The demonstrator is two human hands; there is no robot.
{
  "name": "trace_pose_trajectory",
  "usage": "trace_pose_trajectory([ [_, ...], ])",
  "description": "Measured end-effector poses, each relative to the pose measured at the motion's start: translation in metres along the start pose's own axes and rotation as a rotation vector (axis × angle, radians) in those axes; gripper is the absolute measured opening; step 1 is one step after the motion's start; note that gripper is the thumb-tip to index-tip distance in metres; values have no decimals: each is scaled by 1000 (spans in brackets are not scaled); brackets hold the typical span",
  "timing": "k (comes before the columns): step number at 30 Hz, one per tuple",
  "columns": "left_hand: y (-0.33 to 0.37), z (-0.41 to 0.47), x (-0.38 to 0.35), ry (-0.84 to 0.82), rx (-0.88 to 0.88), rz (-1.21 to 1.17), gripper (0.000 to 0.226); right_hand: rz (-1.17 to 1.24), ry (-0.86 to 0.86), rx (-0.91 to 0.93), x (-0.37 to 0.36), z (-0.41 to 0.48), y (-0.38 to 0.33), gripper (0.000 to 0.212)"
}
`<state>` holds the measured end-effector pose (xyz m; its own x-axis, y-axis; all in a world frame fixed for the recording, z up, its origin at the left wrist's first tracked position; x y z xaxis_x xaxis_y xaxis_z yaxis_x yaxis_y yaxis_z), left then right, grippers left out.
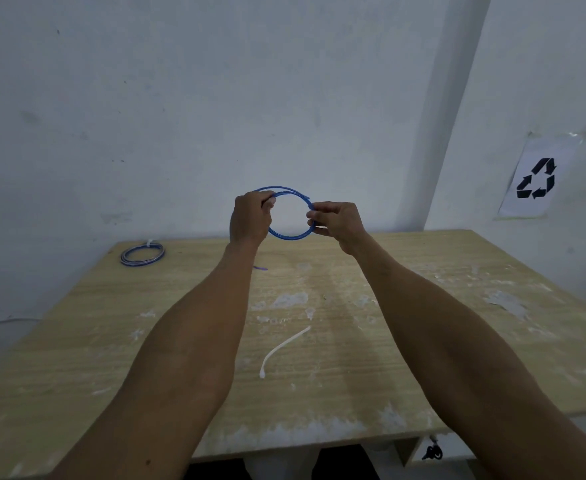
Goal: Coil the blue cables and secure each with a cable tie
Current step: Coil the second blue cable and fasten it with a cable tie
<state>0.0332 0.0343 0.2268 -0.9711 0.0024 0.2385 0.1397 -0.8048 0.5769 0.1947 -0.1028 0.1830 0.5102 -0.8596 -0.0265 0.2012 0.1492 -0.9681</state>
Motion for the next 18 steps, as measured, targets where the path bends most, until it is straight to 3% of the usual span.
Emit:
trace_pose_trajectory([
  [5,41,-8,9,163,-462,443,16,-21,49,-1,3,3,2,21],
  [9,46,-11,12,196,-540,493,12,-37,57,-1,5,5,4,20],
  [11,43,-7,10,192,-510,427,7,-46,47,-1,4,4,4,20],
  [15,20,-1,-1,30,-256,198,21,-54,15,8,4,2,0,22],
  [18,13,-1,3,6,-127,28,23,-55,-3,20,5,1,-4,22],
])
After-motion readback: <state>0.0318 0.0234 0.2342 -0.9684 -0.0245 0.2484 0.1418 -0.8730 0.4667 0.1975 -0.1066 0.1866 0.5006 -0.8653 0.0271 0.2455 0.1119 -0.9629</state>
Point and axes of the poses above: each hand's wrist, its own z-axis towards the middle knuckle, its own x-axis out of the back of the hand, y = z × x, the point moved 10 cm from there along z, towards the middle knuckle, and after that the axes turned 14 degrees about y, right-handed, at the moved point
